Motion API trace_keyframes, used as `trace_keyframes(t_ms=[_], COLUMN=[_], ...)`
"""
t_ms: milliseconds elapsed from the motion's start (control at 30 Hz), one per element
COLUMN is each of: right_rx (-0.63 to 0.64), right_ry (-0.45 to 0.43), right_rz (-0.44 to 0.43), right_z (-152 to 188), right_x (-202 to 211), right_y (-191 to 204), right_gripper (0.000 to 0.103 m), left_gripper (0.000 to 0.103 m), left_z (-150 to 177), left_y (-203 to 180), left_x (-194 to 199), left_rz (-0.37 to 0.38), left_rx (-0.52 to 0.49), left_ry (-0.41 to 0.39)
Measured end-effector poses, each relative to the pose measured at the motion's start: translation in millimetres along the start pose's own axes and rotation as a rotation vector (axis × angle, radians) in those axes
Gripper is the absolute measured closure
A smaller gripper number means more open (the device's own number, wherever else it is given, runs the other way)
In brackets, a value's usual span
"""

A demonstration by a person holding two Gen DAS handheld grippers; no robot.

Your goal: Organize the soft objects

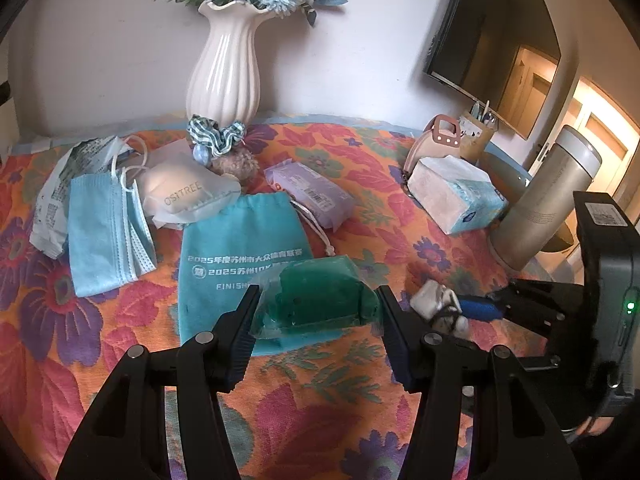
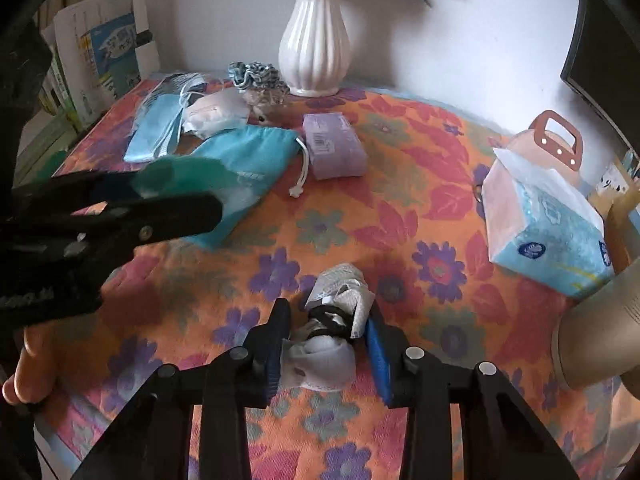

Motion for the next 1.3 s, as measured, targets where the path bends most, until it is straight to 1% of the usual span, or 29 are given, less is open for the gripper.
trace_keyframes(t_ms=[100,133,167,200,233,400,500,600,633,700,800,933,1000,1100,1167,1233,1300], right_rx=[-0.061,-0.071,-0.080,-0.086,-0.092,-0.166,-0.237,-0.288,-0.305,-0.335,-0.390,-0.460,-0.495,-0.538,-0.558,-0.582,-0.611], right_ry=[0.034,0.037,0.032,0.022,0.014,0.009,-0.020,-0.063,-0.079,-0.103,-0.128,-0.161,-0.185,-0.217,-0.239,-0.265,-0.292], right_rz=[-0.086,-0.104,-0.119,-0.120,-0.116,-0.069,-0.065,-0.041,-0.026,-0.004,0.031,0.082,0.091,0.102,0.119,0.133,0.136], right_z=[8,11,15,18,21,36,47,58,63,73,88,106,113,122,124,124,122], right_x=[10,15,25,34,41,76,104,135,146,163,183,205,214,227,234,240,245], right_y=[-10,-13,-18,-22,-28,-68,-100,-133,-146,-167,-198,-235,-252,-274,-288,-304,-321], right_gripper=[0.068,0.068,0.068,0.068,0.068,0.068,0.068,0.068,0.068,0.068,0.068,0.068,0.068,0.068,0.068,0.068,0.068], left_gripper=[0.050,0.050,0.050,0.050,0.050,0.050,0.049,0.049,0.049,0.050,0.049,0.050,0.049,0.050,0.049,0.049,0.049], left_z=[1,1,2,3,3,2,0,0,0,0,-2,-6,-9,-15,-20,-27,-35], left_y=[-10,-15,-20,-30,-41,-100,-133,-163,-174,-197,-232,-274,-297,-326,-346,-362,-375], left_x=[2,3,3,4,4,3,1,-4,-5,-8,-6,-9,-11,-12,-14,-19,-27], left_rz=[-0.029,-0.028,-0.015,0.013,0.038,0.093,0.151,0.201,0.224,0.301,0.404,0.467,0.498,0.516,0.508,0.477,0.407], left_rx=[-0.036,-0.040,-0.039,-0.036,-0.045,-0.134,-0.160,-0.177,-0.182,-0.186,-0.200,-0.226,-0.242,-0.275,-0.285,-0.287,-0.287], left_ry=[-0.005,0.000,0.005,0.010,0.010,0.001,0.004,0.019,0.026,0.058,0.069,0.077,0.077,0.065,0.054,0.041,0.016])
Point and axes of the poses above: each gripper's, at about its wrist camera, not at the fingertips, and x roughly against the way its jaws point, y to its left, z to its underside, the point moved 3 cm from there along -x, roughly the way its jaws point, and after that the axes turned 6 degrees about -y, right-handed, at the moved point
